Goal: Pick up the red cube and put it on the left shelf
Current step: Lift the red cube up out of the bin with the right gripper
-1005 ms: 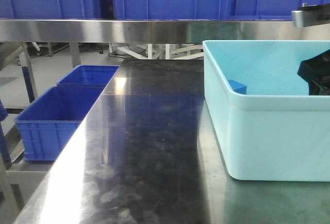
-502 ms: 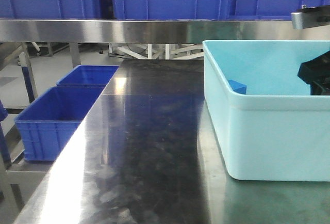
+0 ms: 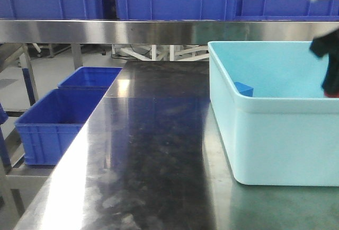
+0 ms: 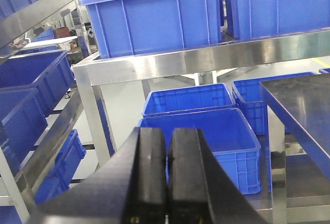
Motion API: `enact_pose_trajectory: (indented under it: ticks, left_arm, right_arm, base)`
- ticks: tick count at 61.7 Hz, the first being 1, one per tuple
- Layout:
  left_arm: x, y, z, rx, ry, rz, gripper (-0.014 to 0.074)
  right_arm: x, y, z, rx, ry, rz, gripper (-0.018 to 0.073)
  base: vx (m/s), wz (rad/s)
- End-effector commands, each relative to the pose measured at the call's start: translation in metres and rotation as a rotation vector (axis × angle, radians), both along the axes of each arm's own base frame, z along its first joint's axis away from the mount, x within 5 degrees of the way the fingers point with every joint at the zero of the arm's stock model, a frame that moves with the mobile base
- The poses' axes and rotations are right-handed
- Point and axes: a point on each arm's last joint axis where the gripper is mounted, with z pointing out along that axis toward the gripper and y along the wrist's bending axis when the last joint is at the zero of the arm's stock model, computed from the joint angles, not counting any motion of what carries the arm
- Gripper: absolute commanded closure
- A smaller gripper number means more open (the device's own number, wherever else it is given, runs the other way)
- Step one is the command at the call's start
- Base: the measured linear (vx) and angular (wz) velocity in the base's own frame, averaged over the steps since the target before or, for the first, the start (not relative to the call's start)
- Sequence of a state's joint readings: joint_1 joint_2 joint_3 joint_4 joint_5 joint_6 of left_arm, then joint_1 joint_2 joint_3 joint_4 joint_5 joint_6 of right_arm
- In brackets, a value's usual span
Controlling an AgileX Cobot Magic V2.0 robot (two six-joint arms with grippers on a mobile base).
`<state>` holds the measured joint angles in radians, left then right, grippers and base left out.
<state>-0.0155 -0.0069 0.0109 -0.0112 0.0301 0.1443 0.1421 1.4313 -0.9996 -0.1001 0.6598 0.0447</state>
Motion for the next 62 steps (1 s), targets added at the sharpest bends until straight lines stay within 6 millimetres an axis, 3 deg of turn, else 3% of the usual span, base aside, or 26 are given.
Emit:
enact_pose_trajectory:
  ticks: [1, 13, 23, 32, 45, 62]
  left_arm:
    - [0.001, 0.0, 0.0, -0.005, -0.062, -0.004, 0.0491]
    - [0.001, 0.0, 0.0, -0.005, -0.062, -0.004, 0.0491]
    - [0.001, 0.0, 0.0, -0.005, -0.062, -0.004, 0.0491]
    - [0.001, 0.0, 0.0, -0.005, -0.062, -0.004, 0.0491]
    - [0.001, 0.0, 0.0, -0.005, -0.062, -0.004, 0.0491]
    - [0.001, 0.0, 0.0, -0.005, -0.062, -0.004, 0.0491]
  right_arm:
    - [-0.01, -0.001, 0.054, 0.025, -0.282, 0.02, 0.05]
    - [-0.05, -0.006, 0.112, 0.069, -0.588, 0.031, 0.05]
    - [-0.093, -0.014, 0.131, 0.09, -0.78, 0.027, 0.05]
    - [-0.13, -0.025, 0.122, 0.086, -0.904, -0.004, 0.05]
    - [-0.173, -0.031, 0.092, 0.079, -0.947, -0.025, 0.05]
    - [-0.195, -0.033, 0.069, 0.079, -0.962, -0.025, 0.05]
  base:
    - [0.0, 0.0]
    - [0.0, 0.0]
    - [0.0, 0.0]
    - [0.0, 0.0]
    - [0.0, 0.0]
    - [0.0, 0.0]
